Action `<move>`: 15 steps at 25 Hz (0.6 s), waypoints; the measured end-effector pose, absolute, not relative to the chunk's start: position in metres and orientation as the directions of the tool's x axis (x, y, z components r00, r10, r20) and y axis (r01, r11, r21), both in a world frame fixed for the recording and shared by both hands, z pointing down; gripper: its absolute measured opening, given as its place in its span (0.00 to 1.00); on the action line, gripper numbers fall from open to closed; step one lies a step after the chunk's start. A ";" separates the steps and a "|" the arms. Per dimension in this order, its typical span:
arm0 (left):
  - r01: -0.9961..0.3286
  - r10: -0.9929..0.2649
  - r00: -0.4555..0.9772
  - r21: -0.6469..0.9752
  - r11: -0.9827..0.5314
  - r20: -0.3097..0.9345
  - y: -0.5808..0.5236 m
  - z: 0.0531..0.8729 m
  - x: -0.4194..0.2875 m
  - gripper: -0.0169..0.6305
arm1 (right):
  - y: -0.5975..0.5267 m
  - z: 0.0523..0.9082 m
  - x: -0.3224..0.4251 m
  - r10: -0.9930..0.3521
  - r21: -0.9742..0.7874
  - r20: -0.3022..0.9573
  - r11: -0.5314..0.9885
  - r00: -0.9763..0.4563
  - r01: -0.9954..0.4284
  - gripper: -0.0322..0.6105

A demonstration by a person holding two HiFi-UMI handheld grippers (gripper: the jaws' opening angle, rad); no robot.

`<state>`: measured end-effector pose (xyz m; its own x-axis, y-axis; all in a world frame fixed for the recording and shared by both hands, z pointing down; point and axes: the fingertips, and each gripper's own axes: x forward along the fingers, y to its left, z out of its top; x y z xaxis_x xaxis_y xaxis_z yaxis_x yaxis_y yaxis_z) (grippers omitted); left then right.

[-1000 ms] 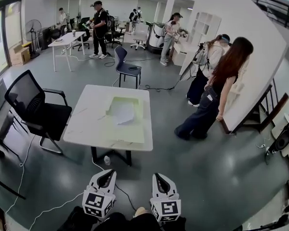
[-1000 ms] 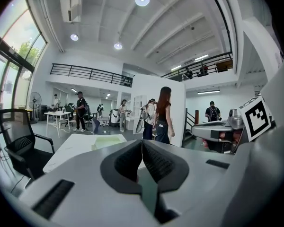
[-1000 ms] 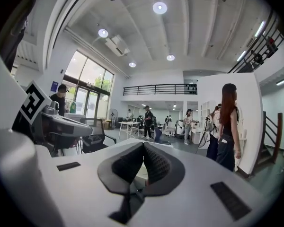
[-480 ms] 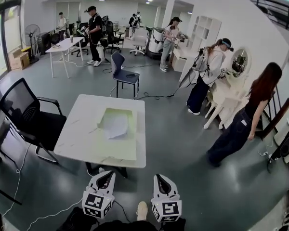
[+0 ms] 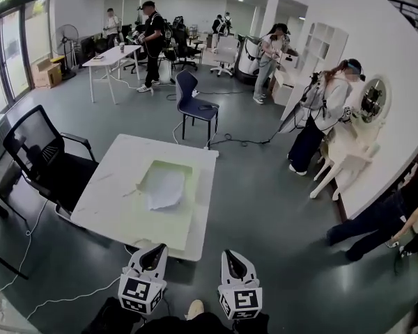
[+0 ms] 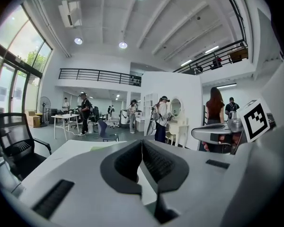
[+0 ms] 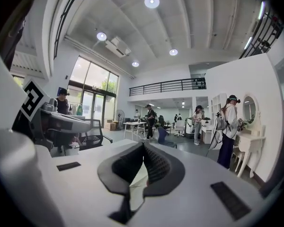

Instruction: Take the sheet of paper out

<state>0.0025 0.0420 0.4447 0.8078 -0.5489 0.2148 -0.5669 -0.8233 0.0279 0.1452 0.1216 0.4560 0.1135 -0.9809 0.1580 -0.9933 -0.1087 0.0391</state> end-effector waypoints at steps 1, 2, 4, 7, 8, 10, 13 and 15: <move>-0.575 -0.556 0.802 0.028 -0.818 0.216 0.038 0.445 0.010 0.06 | 0.116 0.457 0.154 -0.982 0.039 0.160 -0.099 0.104 -0.994 0.08; -0.582 -0.564 0.797 0.026 -0.813 0.218 0.035 0.445 0.017 0.06 | 0.110 0.458 0.162 -0.982 0.038 0.161 -0.091 0.096 -0.995 0.08; -0.599 -0.580 0.783 0.023 -0.800 0.225 0.029 0.445 0.029 0.06 | 0.100 0.457 0.178 -0.984 0.033 0.160 -0.072 0.077 -0.997 0.08; -0.627 -0.605 0.760 0.020 -0.779 0.236 0.019 0.447 0.039 0.06 | 0.086 0.455 0.192 -0.987 0.025 0.155 -0.044 0.048 -0.999 0.08; -0.635 -0.614 0.753 0.018 -0.772 0.237 0.016 0.447 0.042 0.06 | 0.081 0.456 0.197 -0.987 0.023 0.153 -0.037 0.040 -0.999 0.08; -0.650 -0.630 0.740 0.011 -0.760 0.237 0.011 0.448 0.048 0.06 | 0.074 0.456 0.206 -0.988 0.016 0.150 -0.024 0.026 -1.000 0.08; -0.672 -0.650 0.719 0.005 -0.741 0.244 0.006 0.449 0.058 0.06 | 0.066 0.459 0.220 -0.989 0.006 0.150 0.001 0.000 -1.000 0.08; -0.686 -0.664 0.705 0.003 -0.728 0.249 0.003 0.451 0.062 0.06 | 0.061 0.463 0.225 -0.988 0.001 0.155 0.022 -0.021 -1.000 0.08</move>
